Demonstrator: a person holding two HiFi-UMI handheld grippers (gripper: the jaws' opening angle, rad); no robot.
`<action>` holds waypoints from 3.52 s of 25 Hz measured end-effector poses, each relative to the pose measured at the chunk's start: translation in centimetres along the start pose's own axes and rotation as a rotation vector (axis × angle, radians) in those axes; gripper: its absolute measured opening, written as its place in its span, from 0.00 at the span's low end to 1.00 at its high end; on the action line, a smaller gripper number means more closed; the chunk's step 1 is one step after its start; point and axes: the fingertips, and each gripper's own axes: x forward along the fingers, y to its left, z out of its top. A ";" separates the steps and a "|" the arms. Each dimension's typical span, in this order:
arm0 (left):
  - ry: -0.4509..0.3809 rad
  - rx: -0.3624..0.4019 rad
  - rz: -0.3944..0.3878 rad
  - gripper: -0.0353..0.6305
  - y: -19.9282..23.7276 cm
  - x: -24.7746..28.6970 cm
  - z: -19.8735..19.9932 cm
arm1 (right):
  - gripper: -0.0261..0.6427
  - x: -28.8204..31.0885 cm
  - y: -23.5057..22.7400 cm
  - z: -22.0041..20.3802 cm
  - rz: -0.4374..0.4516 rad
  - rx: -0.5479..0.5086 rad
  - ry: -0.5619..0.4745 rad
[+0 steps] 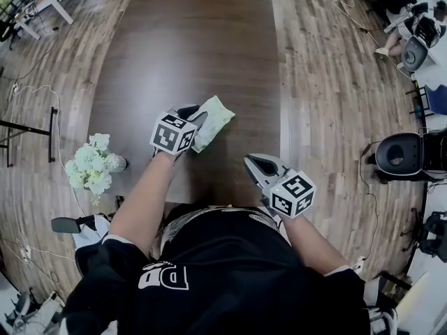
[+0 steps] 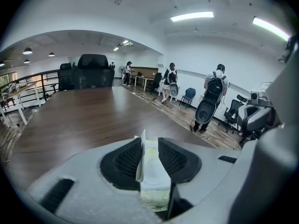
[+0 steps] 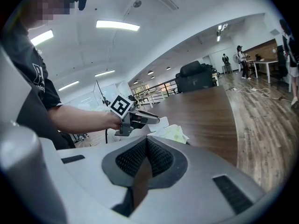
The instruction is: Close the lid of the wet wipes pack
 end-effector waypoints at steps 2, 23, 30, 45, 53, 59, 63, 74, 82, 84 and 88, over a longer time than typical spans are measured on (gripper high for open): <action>0.003 0.017 -0.004 0.23 -0.5 0.2 0.0 | 0.05 0.0 -0.1 -0.1 0.000 0.001 -0.001; 0.079 0.081 0.042 0.23 -4.4 2.2 -2.4 | 0.05 -2.9 -1.2 -1.0 0.008 -0.007 0.016; 0.113 0.120 0.071 0.23 -4.8 3.0 -3.4 | 0.05 -3.7 -1.8 -1.5 0.008 -0.004 0.018; 0.157 0.145 0.098 0.23 -5.1 4.1 -5.0 | 0.05 -4.5 -2.7 -1.9 0.011 -0.004 0.024; 0.175 0.161 0.114 0.20 -5.0 4.6 -5.7 | 0.05 -4.8 -3.2 -2.0 0.011 -0.005 0.028; 0.202 0.224 0.135 0.17 -5.0 4.8 -5.9 | 0.05 -5.0 -3.5 -2.3 0.015 -0.003 0.038; 0.206 0.226 0.148 0.17 -5.0 4.8 -6.3 | 0.05 -5.3 -3.5 -2.5 0.017 -0.007 0.037; 0.130 0.160 0.165 0.17 -5.7 3.0 -4.2 | 0.05 -6.7 -3.7 -2.3 0.065 -0.034 0.047; 0.007 0.126 0.248 0.10 -8.1 -1.8 -1.8 | 0.05 -6.8 -2.7 -2.5 0.161 -0.094 0.064; -0.043 0.083 0.262 0.09 -8.7 -3.3 -1.3 | 0.05 -6.7 -2.3 -2.6 0.185 -0.105 0.068; -0.133 -0.019 0.283 0.08 -10.4 -6.8 -0.8 | 0.05 -6.6 -1.5 -2.5 0.225 -0.123 0.064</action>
